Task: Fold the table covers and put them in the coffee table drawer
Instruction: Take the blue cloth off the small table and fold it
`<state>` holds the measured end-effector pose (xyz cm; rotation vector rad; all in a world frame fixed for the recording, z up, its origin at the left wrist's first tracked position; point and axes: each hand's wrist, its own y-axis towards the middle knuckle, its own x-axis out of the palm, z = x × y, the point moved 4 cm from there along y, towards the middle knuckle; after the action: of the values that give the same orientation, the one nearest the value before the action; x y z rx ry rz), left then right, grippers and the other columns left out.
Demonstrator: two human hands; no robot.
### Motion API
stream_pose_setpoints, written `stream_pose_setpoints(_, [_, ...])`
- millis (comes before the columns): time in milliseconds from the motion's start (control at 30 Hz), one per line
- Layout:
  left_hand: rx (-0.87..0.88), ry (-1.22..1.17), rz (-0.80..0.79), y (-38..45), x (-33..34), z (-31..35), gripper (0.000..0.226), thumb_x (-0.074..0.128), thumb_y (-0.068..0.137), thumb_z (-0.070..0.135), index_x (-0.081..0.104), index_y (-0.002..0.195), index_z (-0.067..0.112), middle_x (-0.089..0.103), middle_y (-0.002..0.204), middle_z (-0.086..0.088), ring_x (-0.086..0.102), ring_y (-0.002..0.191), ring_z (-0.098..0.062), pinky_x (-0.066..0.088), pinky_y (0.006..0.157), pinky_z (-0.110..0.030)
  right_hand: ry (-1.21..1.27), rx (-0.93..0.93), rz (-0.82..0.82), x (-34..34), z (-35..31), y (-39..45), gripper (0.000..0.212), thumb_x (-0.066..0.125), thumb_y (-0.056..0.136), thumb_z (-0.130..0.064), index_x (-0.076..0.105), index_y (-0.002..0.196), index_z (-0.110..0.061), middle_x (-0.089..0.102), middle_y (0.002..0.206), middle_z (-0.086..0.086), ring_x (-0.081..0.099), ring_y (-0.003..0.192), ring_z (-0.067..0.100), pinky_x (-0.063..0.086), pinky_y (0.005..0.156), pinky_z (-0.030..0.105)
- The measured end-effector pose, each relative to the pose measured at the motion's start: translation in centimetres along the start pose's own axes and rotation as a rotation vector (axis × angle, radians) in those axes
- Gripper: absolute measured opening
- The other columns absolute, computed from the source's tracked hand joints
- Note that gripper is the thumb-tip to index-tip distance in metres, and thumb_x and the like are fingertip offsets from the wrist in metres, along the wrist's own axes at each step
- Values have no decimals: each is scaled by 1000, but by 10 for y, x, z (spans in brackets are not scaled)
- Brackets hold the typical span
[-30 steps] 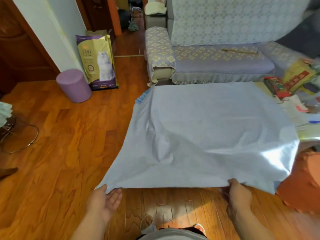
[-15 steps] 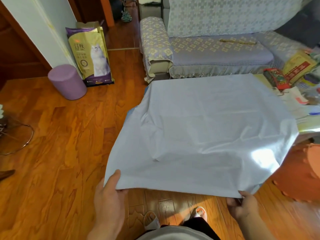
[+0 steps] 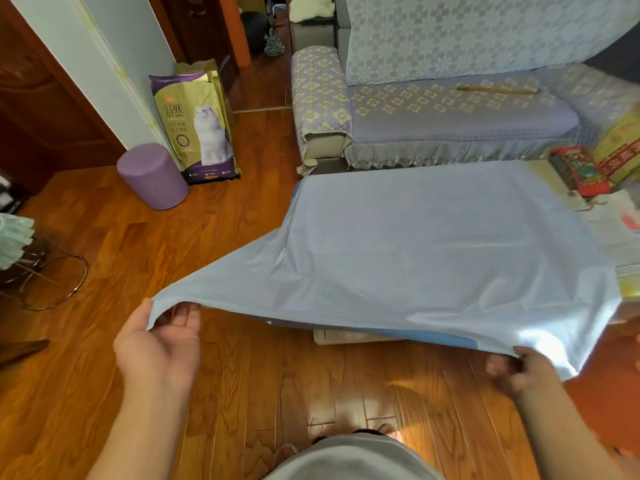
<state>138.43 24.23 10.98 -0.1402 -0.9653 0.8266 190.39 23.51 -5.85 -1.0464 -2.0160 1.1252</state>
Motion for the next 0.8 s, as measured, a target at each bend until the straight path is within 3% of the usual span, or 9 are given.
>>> stream_pose_setpoints(100, [12,-64,35,16,9,-8,11,60,89,20,56,98,14,63,95,-3,70,94,-16,56,87,-35,-117,-242,-62,54,-76,-37,20,40,101,-15,46,81,-17,55,72,6,54,37,12,38,25,19])
stream_pose_setpoints(133, [15,-65,41,22,12,-9,11,56,94,23,56,100,13,64,97,-3,69,98,-16,55,90,-35,-141,-332,-85,78,-101,-51,18,44,99,-14,49,82,-18,60,72,6,58,41,11,42,28,20])
stream_pose_setpoints(200, [19,-48,42,35,24,-11,19,57,93,26,57,107,13,66,101,-2,68,104,-14,51,97,-38,-140,-494,-140,126,-144,-71,8,53,93,-15,56,87,-20,61,83,3,61,57,12,50,38,21])
stream_pose_setpoints(300, [37,7,17,56,56,-10,42,63,81,34,57,119,16,71,112,1,68,113,-12,46,100,-47,-191,-662,-218,200,-192,-84,10,58,89,-17,58,98,-16,58,80,4,62,54,9,51,44,20])
stream_pose_setpoints(400, [56,53,-13,98,93,-10,60,65,82,36,50,138,18,74,119,0,66,118,-16,38,105,-59,-378,-690,-225,274,-216,-70,15,57,89,-18,58,104,-14,57,74,7,59,56,13,47,40,18])
stream_pose_setpoints(467, [45,95,-31,138,119,-16,51,55,98,38,46,144,18,73,123,0,61,122,-17,29,113,-64,-499,-668,-188,315,-224,-45,7,57,92,-16,59,99,-16,54,79,8,51,62,14,48,42,22])
stream_pose_setpoints(533, [24,109,-57,177,152,-26,45,51,101,40,51,140,16,72,124,0,57,123,-19,24,117,-64,-585,-640,-142,345,-234,-11,13,61,92,-20,57,104,-18,56,97,8,49,69,14,49,52,30])
stream_pose_setpoints(700, [18,155,-276,263,271,-50,40,54,101,38,59,132,13,74,114,-1,64,116,-20,42,103,-51,-707,-734,-71,404,-275,35,37,56,92,-23,56,129,-19,62,114,9,52,71,10,53,87,38])
stream_pose_setpoints(800, [73,175,-354,313,338,-59,45,57,99,37,58,136,12,70,127,-4,66,119,-20,39,107,-50,-713,-797,-10,440,-308,53,50,55,92,-24,54,138,-4,56,140,20,65,106,31,50,77,27])
